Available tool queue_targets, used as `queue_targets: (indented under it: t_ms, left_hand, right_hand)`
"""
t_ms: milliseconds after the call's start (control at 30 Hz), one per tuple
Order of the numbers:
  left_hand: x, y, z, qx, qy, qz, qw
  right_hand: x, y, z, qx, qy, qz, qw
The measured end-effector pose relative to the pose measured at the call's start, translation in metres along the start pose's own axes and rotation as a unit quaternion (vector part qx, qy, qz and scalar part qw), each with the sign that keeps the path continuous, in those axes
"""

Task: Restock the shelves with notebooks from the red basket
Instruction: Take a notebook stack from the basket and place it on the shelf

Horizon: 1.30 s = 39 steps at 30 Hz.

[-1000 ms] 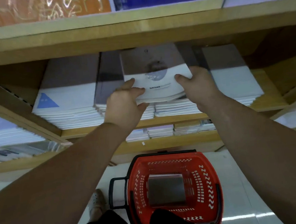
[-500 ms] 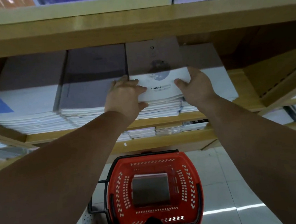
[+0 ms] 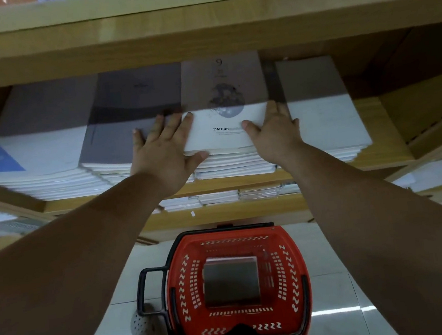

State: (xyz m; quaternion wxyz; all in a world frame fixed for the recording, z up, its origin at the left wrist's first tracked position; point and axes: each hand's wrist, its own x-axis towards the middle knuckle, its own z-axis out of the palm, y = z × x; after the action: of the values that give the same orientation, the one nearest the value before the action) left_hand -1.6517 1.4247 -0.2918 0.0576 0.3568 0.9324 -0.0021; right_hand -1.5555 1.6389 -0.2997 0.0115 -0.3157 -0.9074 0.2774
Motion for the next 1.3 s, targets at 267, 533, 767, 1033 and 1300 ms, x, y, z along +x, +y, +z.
queue_targets:
  t_ms: [267,533,767,1033,1300]
  left_hand:
    - [0.000,-0.005,-0.004,-0.001,-0.025,0.019,1.000]
    - [0.000,-0.011,0.006,0.022,0.010,0.028,0.999]
    - [0.004,-0.014,0.003,0.023,-0.004,0.033,0.999]
    - [-0.010,-0.002,-0.010,-0.033,0.019,0.032,0.999]
    - [-0.117,0.084,0.094,-0.163,0.265,-0.194,0.930]
  right_hand:
    - [0.000,-0.003,-0.015,-0.039,0.023,-0.017,0.999]
    - [-0.005,-0.023,-0.001,-0.087,-0.059,-0.045,0.993]
    - [-0.009,-0.039,-0.010,-0.194,-0.084,-0.002,0.977]
    - [-0.065,-0.029,0.009,-0.111,0.053,-0.095,0.988]
    - [-0.094,0.076,0.035,-0.097,0.037,-0.370,0.923]
